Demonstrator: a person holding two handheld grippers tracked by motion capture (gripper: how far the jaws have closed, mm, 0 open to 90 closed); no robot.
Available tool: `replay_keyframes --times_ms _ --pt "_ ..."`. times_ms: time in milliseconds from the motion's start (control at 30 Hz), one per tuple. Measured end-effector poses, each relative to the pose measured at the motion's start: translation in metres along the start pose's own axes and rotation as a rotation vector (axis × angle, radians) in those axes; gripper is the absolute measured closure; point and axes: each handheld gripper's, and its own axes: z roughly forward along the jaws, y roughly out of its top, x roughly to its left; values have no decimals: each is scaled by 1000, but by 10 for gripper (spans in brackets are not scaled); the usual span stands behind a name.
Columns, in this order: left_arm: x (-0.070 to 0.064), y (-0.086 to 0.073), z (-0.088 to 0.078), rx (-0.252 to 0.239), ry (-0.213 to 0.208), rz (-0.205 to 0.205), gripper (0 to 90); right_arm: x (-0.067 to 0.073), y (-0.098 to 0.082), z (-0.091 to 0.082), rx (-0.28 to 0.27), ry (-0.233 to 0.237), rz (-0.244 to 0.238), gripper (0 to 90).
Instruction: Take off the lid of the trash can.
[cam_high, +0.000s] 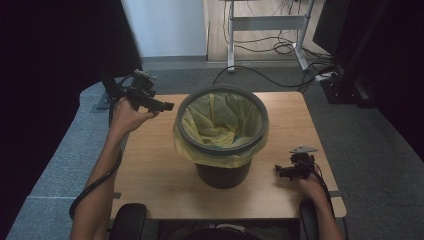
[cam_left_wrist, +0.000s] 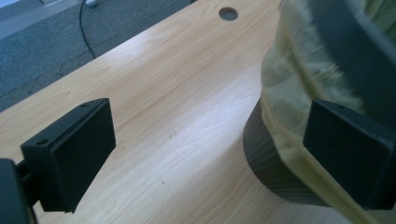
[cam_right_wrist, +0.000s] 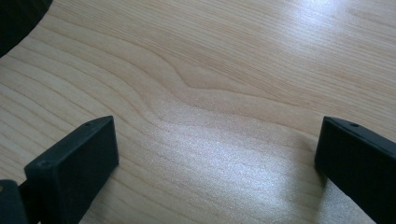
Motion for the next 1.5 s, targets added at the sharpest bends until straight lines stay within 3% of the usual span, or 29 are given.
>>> replay_keyframes --times_ms 433,600,800,967,1300,1500 --pt "-16 35 -13 -2 -25 40 80 0 0 0 0 0 -1 0" --pt "-24 45 -10 -6 -55 55 136 0 0 0 0 0 -1 0" --pt "-35 56 2 29 -52 62 175 0 0 0 0 0 0 0" --pt "-41 60 12 48 -54 71 287 0 0 0 0 0 -1 0" --pt "-52 64 29 101 -21 103 456 0 0 0 0 0 0 0" --pt "-55 66 33 105 -62 95 630 0 0 0 0 -1 -1 0"
